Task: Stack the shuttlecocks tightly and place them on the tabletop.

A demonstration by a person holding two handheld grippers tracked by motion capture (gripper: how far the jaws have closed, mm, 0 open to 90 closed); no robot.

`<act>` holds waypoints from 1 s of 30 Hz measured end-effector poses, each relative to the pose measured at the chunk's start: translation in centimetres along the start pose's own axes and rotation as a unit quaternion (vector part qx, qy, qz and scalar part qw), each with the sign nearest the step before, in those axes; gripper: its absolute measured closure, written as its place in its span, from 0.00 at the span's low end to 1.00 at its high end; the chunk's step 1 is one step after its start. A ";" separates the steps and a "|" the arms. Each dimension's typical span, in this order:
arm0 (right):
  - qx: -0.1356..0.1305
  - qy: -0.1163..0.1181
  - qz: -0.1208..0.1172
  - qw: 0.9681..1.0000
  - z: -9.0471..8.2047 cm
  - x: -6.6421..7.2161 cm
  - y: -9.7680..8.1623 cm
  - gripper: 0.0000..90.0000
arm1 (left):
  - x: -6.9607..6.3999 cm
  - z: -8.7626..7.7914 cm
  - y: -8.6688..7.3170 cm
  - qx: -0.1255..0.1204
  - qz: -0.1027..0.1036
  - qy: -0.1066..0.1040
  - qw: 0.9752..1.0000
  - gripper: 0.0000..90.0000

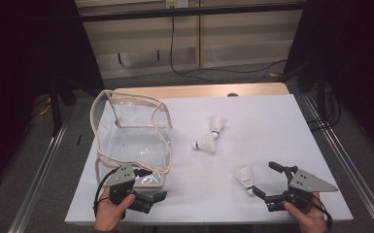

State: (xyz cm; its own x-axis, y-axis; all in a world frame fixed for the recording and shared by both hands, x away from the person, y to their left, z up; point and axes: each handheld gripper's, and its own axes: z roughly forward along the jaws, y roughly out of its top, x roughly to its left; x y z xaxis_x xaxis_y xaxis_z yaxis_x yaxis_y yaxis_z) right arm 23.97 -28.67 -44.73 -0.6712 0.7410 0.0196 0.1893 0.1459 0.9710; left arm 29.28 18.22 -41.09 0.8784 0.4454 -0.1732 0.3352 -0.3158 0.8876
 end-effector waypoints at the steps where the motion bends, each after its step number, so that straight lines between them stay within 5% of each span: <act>1: 0.001 -0.003 -0.002 1.000 0.0 0.0 0.1 0.02 | 0.0 0.0 0.0 0.000 0.001 0.000 1.000 0.06; 30: 0.053 0.016 0.024 0.998 2.6 -2.0 2.6 0.01 | 0.0 0.0 -0.1 -0.009 -0.003 -0.002 1.000 0.06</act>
State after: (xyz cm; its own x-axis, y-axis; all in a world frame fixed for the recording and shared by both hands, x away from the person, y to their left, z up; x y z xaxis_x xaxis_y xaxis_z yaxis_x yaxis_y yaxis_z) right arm 27.70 -28.10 -42.86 -0.6813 0.7281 0.0752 0.2961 0.1801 0.9380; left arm 29.27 18.21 -41.16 0.8782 0.4431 -0.1799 0.3334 -0.2975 0.8946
